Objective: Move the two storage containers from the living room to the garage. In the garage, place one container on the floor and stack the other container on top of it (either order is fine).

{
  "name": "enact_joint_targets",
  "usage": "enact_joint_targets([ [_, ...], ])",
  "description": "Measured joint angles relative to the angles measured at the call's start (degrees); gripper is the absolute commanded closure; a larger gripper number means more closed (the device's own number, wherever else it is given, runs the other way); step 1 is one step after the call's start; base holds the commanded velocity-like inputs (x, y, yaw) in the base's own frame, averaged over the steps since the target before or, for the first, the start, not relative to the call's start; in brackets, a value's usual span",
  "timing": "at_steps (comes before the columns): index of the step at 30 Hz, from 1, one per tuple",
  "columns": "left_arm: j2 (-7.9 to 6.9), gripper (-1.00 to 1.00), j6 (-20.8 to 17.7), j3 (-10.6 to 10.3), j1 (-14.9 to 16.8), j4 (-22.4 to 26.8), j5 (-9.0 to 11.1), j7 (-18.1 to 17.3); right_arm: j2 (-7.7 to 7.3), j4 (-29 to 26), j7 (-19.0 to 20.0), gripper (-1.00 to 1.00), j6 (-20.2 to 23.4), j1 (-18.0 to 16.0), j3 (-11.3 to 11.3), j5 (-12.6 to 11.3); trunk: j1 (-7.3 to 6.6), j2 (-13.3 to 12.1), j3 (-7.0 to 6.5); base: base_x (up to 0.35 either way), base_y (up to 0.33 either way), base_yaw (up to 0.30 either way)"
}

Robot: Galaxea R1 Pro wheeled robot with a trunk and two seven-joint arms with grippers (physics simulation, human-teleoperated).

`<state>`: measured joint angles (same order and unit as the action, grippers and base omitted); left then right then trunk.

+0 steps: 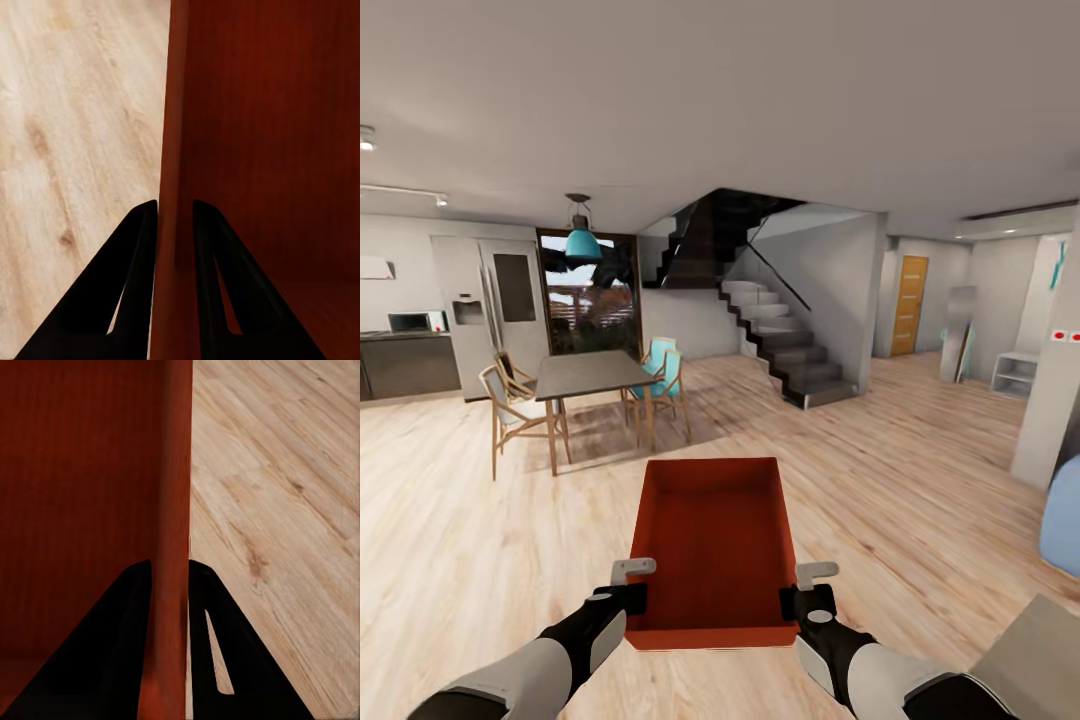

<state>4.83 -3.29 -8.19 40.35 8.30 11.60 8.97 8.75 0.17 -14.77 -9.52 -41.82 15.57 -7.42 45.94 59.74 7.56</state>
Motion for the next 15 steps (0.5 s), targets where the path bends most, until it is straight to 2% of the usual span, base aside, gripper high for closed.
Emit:
enact_joint_targets([
  [6,0.02,1.0,-0.01,-0.03,0.01,-0.01,0.01,0.04,0.0,0.01,-0.04,1.0,0.0,0.01,0.06,-0.08,0.0,0.0,0.0,0.304,0.215,-0.057],
  [15,-0.06,1.0,0.02,0.04,-0.02,-0.02,-0.01,-0.12,0.05,-0.01,-0.11,1.0,0.02,0.01,0.0,0.05,0.0,0.0,0.0,0.304,0.216,-0.255],
])
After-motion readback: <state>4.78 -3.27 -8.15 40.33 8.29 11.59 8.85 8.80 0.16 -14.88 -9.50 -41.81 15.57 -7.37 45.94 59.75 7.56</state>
